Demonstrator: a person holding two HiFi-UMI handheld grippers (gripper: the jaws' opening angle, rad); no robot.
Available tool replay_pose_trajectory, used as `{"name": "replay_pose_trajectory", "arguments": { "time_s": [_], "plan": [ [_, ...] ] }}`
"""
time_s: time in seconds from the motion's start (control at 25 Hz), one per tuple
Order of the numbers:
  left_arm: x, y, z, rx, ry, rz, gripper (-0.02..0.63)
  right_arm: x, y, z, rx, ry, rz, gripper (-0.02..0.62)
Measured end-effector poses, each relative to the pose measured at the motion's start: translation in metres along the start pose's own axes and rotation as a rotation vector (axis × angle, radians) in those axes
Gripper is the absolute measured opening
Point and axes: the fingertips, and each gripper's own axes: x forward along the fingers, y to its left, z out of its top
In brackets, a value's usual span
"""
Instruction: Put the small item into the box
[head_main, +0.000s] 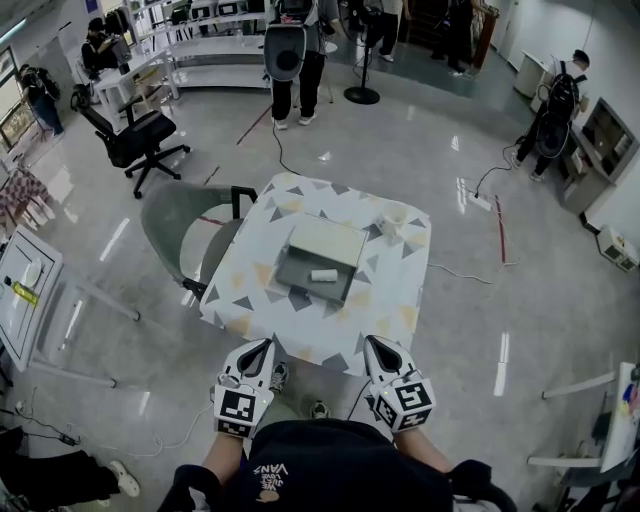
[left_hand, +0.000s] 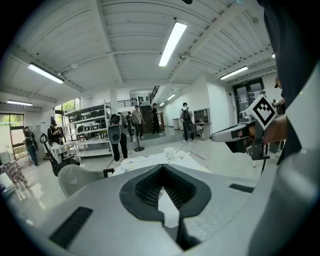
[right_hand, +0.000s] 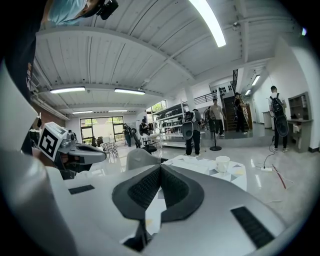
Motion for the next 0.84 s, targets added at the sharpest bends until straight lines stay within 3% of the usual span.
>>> {"name": "replay_pose_trajectory", "arguments": {
  "time_s": [0.84],
  "plan": [
    [0.011,-0.010,0.020,0.014,-0.029,-0.005,0.006,0.002,-0.012,0.009,-0.018,-0.013,0.004,-0.002]
  ]
}}
